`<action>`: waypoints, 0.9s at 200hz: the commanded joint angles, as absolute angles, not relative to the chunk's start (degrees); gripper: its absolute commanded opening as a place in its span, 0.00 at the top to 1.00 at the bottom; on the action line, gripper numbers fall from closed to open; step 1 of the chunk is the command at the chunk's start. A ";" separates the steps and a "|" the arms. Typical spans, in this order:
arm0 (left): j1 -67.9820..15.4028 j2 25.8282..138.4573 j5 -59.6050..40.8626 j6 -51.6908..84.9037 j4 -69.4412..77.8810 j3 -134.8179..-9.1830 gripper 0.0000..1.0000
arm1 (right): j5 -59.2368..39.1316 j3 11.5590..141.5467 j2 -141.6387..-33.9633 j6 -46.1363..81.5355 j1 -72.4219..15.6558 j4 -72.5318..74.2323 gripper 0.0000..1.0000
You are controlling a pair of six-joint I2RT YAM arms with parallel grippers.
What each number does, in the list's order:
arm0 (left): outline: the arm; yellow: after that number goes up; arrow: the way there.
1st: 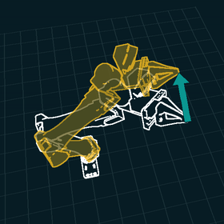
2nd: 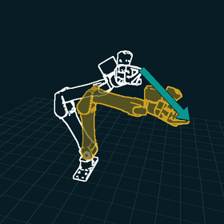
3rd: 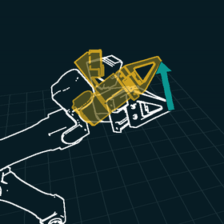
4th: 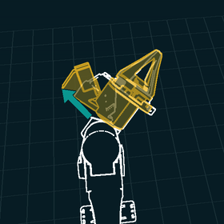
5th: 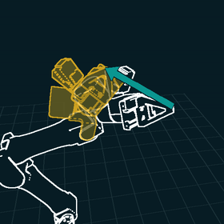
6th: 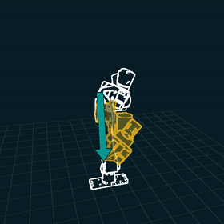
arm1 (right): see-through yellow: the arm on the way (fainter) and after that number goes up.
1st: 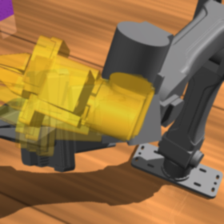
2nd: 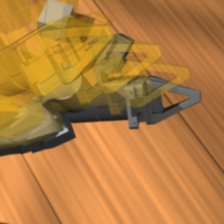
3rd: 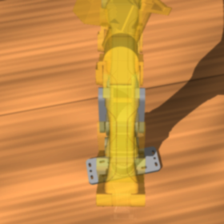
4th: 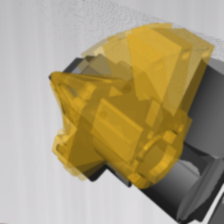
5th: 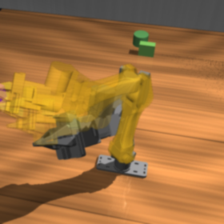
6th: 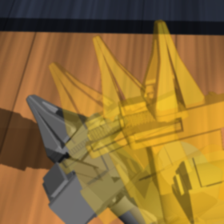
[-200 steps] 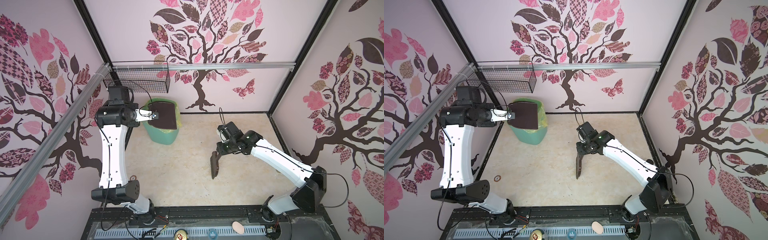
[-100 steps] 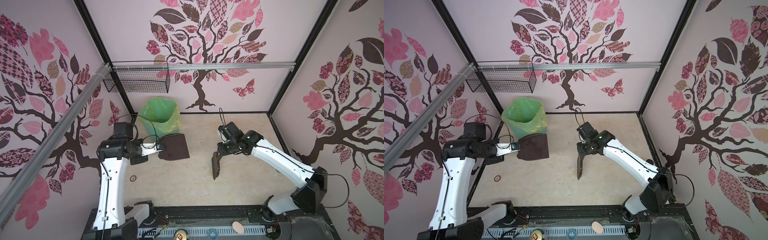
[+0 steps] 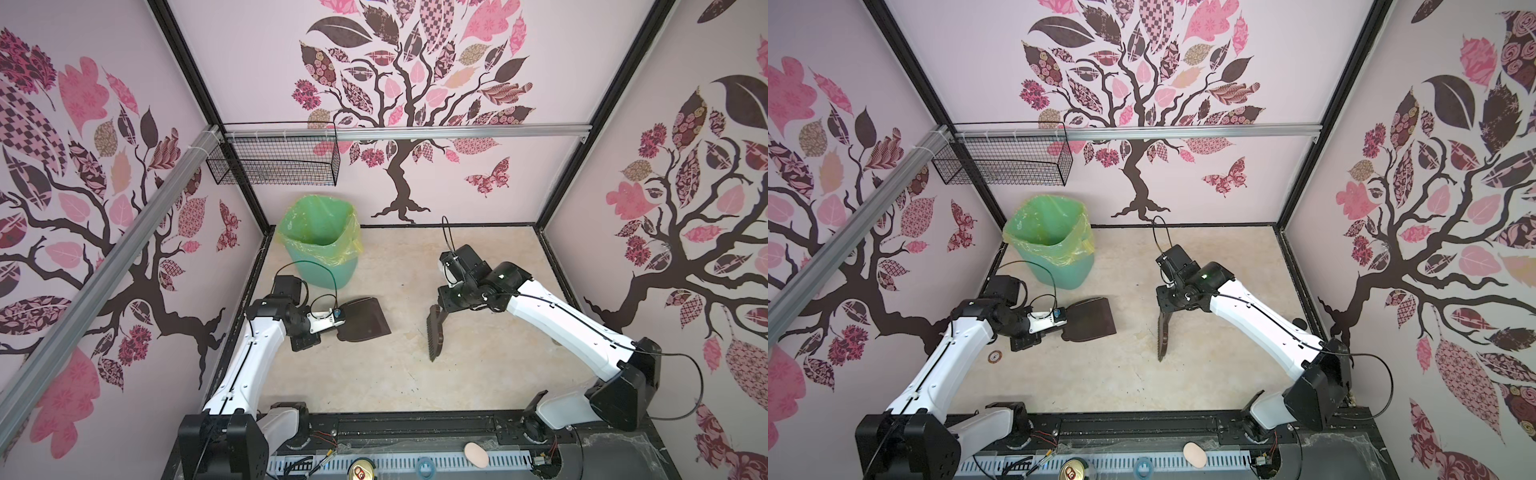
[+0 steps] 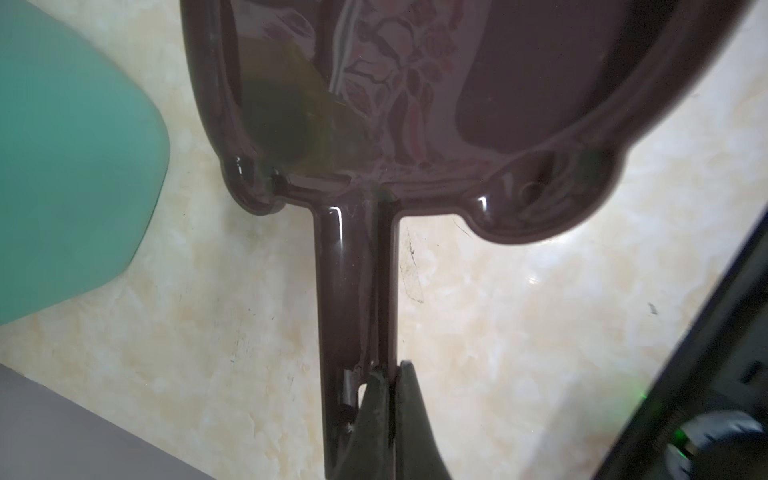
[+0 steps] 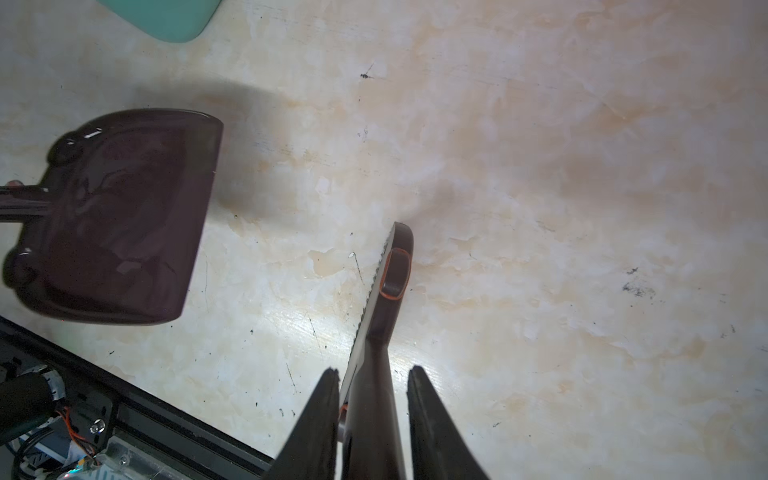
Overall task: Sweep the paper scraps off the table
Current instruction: 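Bring the empty dustpan back down to the table with the left gripper, then release the dustpan with the left gripper while right gripper sets the brush down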
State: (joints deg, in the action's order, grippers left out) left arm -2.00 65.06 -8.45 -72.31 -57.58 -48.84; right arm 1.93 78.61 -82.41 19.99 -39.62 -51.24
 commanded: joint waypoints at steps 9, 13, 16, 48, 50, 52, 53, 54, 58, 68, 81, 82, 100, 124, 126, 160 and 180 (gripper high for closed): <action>-4.04 62.46 -4.79 -69.87 -41.65 -40.10 1.00 | 2.99 77.88 -80.05 20.68 -39.51 -51.15 1.00; -4.00 62.35 -4.63 -69.79 -40.54 -39.35 1.00 | 2.99 77.89 -80.07 20.62 -39.47 -51.21 1.00; -4.06 62.26 -4.51 -69.79 -39.66 -38.89 1.00 | 2.99 77.87 -79.98 20.57 -39.46 -51.18 1.00; -4.07 63.13 -4.31 -69.87 -36.70 -36.47 1.00 | 2.90 77.44 -79.98 20.62 -39.42 -51.10 1.00; -4.05 63.22 -4.31 -69.83 -36.53 -36.36 1.00 | 2.90 77.57 -79.98 20.59 -39.44 -51.08 1.00; -4.04 63.38 -4.37 -69.80 -36.40 -36.27 1.00 | 2.85 77.46 -79.96 20.62 -39.41 -51.02 1.00; -4.09 63.42 -4.34 -69.79 -36.35 -36.24 1.00 | 2.85 77.46 -79.96 20.62 -39.41 -51.02 1.00; -4.07 63.44 -4.37 -69.79 -36.28 -36.18 1.00 | 2.79 77.45 -79.97 20.60 -39.39 -51.00 1.00; -4.06 63.66 -4.31 -69.85 -36.03 -35.96 1.00 | 2.81 77.31 -79.90 20.69 -39.38 -50.94 1.00; -4.07 64.18 -4.32 -69.90 -35.19 -35.38 1.00 | 2.72 77.04 -79.82 20.81 -39.43 -50.73 1.00; -4.04 64.84 -4.48 -70.18 -34.47 -34.66 1.00 | 2.64 76.74 -79.71 20.98 -39.45 -50.54 1.00; -4.00 64.85 -4.52 -70.16 -34.42 -34.60 1.00 | 2.64 76.78 -79.72 20.99 -39.46 -50.54 1.00; -4.10 65.71 -4.72 -70.40 -33.15 -33.40 1.00 | 2.70 76.46 -79.55 21.16 -39.41 -50.54 1.00; -4.00 66.52 -5.03 -70.51 -32.66 -32.29 0.99 | 2.72 76.37 -79.26 21.27 -39.39 -50.75 1.00; -4.01 66.53 -5.06 -70.49 -32.62 -32.22 0.98 | 2.77 76.37 -79.23 21.27 -39.42 -50.79 1.00; -4.04 66.32 -5.86 -70.66 -33.08 -31.81 0.79 | 3.04 76.40 -79.12 21.23 -39.39 -51.07 1.00; -4.01 66.02 -6.35 -70.82 -34.20 -32.10 0.73 | 3.14 76.49 -79.19 21.36 -39.38 -51.20 1.00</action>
